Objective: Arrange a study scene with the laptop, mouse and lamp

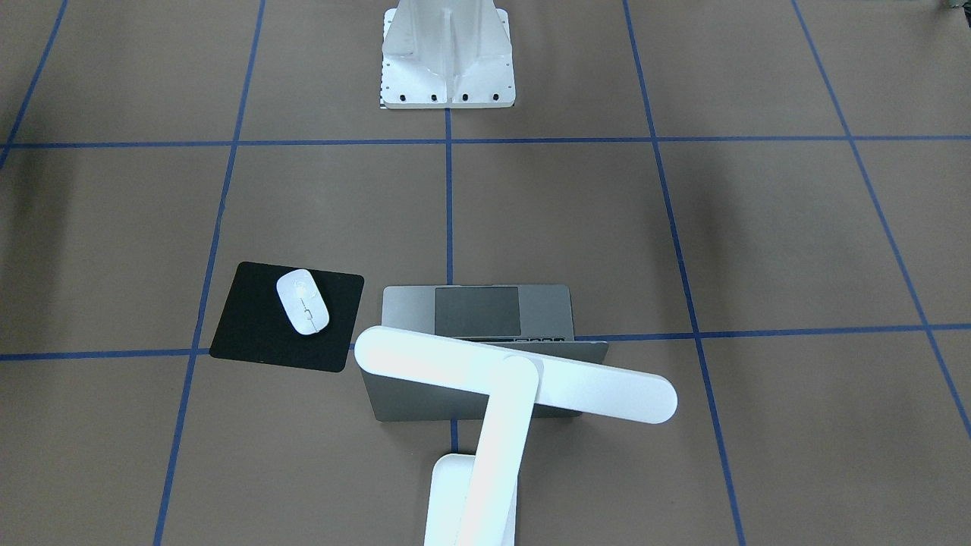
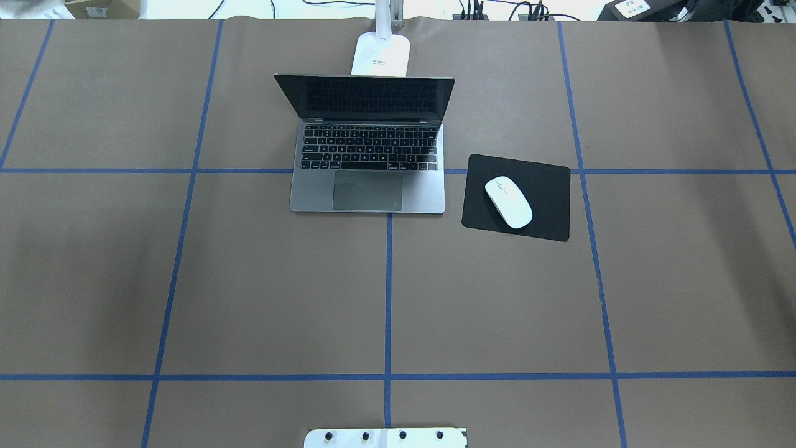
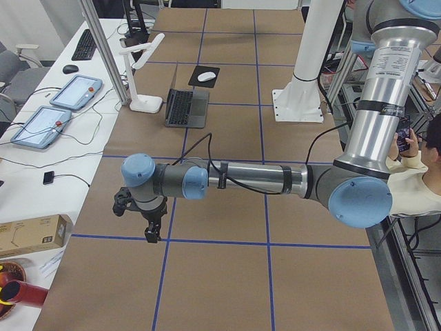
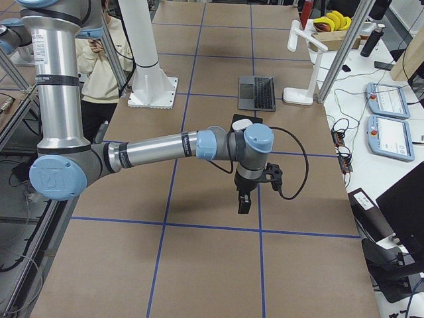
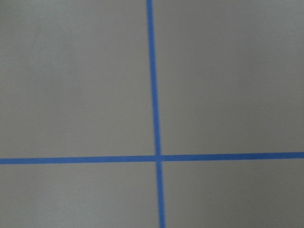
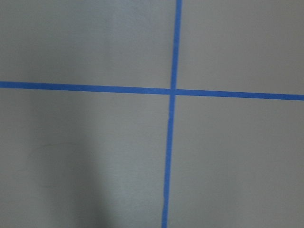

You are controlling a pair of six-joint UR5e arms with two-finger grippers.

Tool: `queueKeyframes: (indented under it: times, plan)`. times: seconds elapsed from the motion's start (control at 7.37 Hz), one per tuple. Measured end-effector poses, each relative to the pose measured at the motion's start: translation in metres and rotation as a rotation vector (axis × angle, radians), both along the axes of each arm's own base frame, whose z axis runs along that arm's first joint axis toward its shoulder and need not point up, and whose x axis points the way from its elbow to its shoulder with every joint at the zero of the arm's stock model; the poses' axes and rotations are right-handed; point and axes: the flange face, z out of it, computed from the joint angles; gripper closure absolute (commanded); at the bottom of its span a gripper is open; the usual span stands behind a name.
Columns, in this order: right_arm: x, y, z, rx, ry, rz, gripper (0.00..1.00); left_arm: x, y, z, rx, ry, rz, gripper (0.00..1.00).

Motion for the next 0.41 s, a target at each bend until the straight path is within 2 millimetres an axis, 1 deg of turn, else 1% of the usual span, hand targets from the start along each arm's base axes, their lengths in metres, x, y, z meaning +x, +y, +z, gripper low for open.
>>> queueKeyframes:
  times: [0.14,0.27,0.41]
  plan:
    - [0.006,0.005,0.032,0.000,-0.010,0.005,0.00,-0.026,0.008,0.022,0.001,0.010,-0.003,0.01]
    - [0.009,0.010,0.050,-0.005,-0.014,0.009,0.00,-0.045,0.017,0.035,0.001,0.019,-0.013,0.01]
    - [0.013,0.014,0.058,-0.011,-0.016,0.015,0.00,-0.057,0.024,0.042,0.000,0.023,-0.024,0.01]
